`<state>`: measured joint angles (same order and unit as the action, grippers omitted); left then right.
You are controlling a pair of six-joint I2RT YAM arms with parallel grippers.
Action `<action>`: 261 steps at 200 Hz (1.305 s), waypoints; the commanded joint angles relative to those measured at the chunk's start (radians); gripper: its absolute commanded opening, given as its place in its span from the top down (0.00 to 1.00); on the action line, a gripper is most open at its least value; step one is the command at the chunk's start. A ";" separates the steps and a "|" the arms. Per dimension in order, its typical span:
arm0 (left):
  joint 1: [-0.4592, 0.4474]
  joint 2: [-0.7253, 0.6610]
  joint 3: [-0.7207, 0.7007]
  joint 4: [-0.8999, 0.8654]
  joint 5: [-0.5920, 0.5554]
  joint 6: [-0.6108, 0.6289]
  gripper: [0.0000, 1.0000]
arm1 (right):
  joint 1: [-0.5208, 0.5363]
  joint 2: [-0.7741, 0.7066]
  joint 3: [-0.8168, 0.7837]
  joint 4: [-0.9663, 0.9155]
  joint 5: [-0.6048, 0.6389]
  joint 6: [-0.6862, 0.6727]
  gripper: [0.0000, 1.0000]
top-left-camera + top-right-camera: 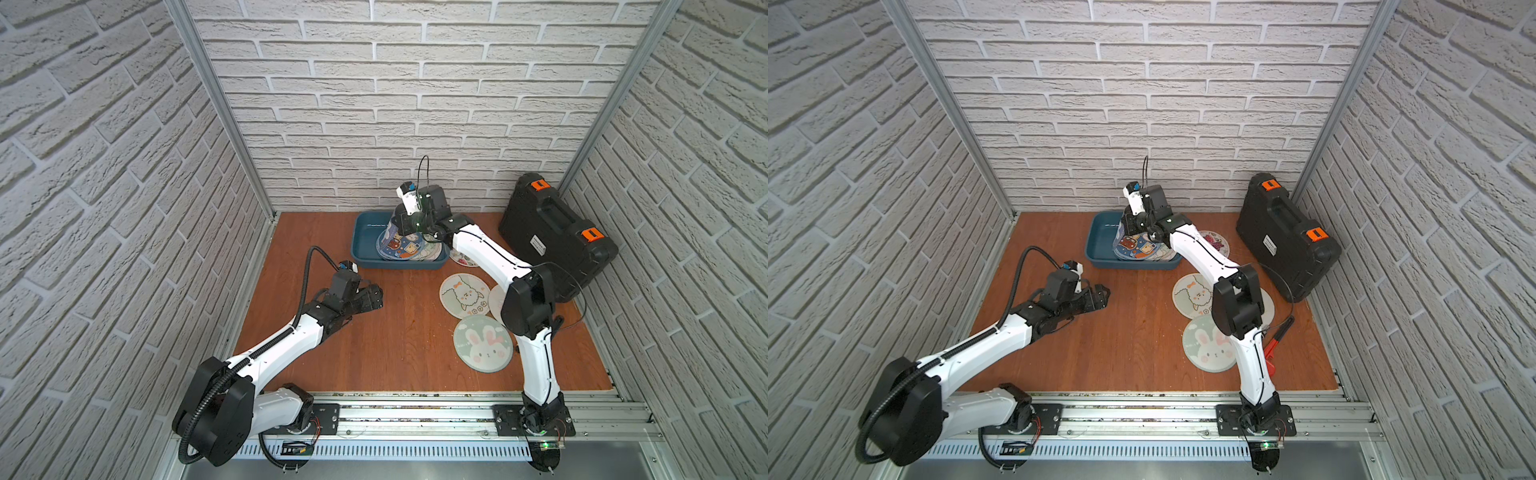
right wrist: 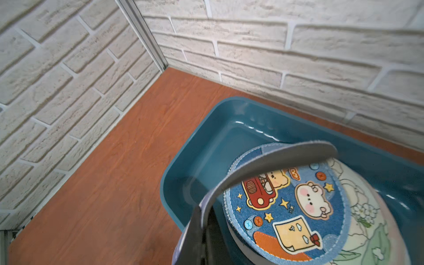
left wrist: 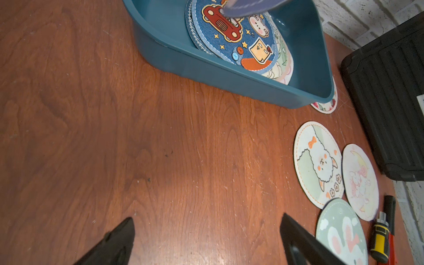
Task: Put the coasters into the storage box
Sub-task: Place the coaster in the storage box.
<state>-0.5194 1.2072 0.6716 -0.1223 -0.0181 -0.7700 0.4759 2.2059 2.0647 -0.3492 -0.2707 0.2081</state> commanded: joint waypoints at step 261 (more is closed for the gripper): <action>-0.006 0.139 0.053 0.062 0.043 0.027 0.02 | -0.133 -0.025 -0.285 0.086 0.145 0.130 0.51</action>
<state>-0.5091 1.3235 0.6872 -0.0818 0.0269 -0.7601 0.3431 2.3188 1.8214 -0.3035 -0.1570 0.3737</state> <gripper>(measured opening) 0.980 0.468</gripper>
